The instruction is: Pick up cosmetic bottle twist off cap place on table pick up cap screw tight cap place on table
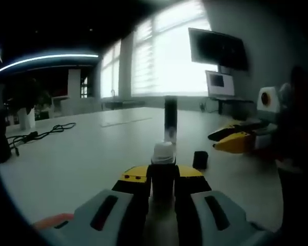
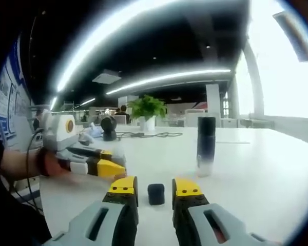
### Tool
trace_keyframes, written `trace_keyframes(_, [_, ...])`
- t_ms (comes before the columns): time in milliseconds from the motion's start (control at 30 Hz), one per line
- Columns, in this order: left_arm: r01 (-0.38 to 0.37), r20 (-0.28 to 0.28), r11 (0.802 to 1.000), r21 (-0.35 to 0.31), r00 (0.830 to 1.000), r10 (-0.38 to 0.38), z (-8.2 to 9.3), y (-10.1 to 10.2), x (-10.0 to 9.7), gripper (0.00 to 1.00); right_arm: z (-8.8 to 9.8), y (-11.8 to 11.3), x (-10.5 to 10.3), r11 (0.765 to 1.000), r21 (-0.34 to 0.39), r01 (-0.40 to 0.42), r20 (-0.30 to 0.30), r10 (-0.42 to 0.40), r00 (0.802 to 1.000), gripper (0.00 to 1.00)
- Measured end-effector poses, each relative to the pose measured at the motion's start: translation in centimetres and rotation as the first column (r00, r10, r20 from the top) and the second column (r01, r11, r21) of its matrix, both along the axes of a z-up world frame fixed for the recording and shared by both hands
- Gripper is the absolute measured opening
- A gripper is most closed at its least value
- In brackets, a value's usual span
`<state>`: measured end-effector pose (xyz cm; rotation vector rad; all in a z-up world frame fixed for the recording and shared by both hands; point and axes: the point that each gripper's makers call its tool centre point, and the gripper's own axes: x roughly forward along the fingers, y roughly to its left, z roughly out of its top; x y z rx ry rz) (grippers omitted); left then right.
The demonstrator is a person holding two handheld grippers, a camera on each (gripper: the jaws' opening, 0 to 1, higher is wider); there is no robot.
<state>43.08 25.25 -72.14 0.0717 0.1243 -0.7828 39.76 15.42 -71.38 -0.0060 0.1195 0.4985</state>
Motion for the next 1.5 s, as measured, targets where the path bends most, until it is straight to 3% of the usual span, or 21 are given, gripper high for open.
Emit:
trace_keyframes(567, [-0.003,0.005,1.000,-0.005,1.000,0.003,0.0,0.0,0.1,0.09,-2.1,1.1,1.7,0.994,-0.108,-0.030,-0.056,0.024,0.998,0.19])
trace_keyframes(1233, [0.007,0.041,0.999,0.034,0.999,-0.009,-0.2,-0.1,0.2,0.09,-3.0,1.6,1.9,0.989,-0.145,-0.043,-0.082,0.031,0.996,0.10])
trace_keyframes(1367, [0.017,0.063,0.999,0.049,0.998,-0.020,-0.1,-0.1,0.0,0.08,-2.9,1.6,1.7,0.990,-0.136,-0.047,-0.084,0.036,0.996,0.10])
trace_keyframes(1500, [0.077,0.155,0.988,0.136,0.983,-0.098,0.3,-0.4,-0.7,0.08,-1.6,1.5,1.4,0.994,-0.094,-0.058,-0.046,0.053,0.998,0.10])
